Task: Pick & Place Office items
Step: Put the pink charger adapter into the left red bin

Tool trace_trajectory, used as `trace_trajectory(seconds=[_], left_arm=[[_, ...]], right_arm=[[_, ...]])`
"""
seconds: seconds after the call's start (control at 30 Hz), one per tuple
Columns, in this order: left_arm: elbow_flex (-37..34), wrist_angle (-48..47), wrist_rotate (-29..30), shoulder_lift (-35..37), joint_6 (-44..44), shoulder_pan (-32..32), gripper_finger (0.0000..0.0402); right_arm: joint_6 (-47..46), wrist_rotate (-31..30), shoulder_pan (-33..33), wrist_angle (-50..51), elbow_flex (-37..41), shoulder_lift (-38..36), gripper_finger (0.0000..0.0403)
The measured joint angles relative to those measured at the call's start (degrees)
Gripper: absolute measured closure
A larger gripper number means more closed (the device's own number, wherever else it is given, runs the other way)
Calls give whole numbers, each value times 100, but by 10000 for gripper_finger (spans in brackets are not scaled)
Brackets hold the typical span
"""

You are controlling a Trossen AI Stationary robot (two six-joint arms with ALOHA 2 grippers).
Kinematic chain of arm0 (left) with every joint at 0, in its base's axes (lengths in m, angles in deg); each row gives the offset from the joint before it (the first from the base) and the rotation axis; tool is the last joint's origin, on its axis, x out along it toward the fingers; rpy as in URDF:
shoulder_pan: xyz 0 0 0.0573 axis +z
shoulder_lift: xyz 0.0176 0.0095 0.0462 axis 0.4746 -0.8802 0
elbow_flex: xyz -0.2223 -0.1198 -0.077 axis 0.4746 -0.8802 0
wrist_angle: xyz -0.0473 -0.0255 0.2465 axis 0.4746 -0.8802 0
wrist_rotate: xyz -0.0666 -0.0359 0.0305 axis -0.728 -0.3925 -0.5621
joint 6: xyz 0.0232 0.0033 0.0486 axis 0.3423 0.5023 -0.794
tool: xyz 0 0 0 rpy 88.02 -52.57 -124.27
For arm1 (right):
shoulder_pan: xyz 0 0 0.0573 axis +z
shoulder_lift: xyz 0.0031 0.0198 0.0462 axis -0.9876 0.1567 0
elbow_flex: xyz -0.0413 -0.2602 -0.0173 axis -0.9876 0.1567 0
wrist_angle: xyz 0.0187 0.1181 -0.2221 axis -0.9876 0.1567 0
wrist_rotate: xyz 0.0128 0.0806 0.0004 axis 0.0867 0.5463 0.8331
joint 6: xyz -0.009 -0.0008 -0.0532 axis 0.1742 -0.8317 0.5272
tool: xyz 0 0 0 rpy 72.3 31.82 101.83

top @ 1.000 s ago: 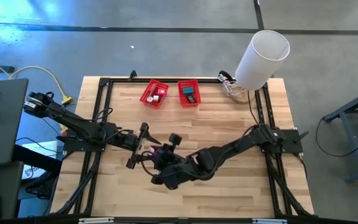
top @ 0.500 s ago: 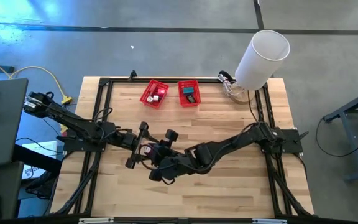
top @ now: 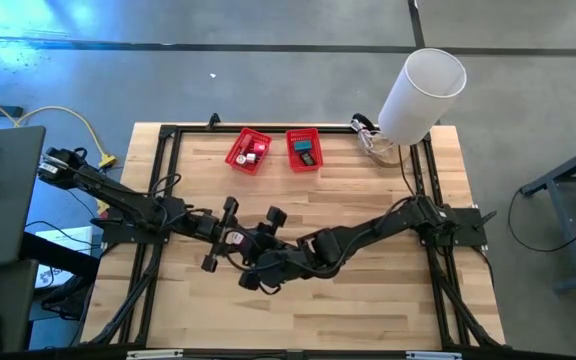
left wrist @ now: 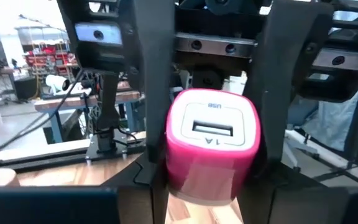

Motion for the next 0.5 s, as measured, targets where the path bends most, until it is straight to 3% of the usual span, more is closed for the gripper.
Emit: trace_trajectory(seconds=[0.17, 0.27, 0.37, 0.5], left_arm=[[0, -71, 25, 0, 55, -70, 276], [5, -90, 81, 2, 57, -85, 276], [9, -163, 223, 2, 66, -87, 276], [9, -396, 381, 24, 222, -87, 276]], right_arm=[[7, -13, 14, 1, 0, 2, 132], [203, 36, 95, 80, 4, -5, 72], [271, -132, 186, 77, 9, -16, 32], [80, -860, 417, 405, 9, -159, 8]])
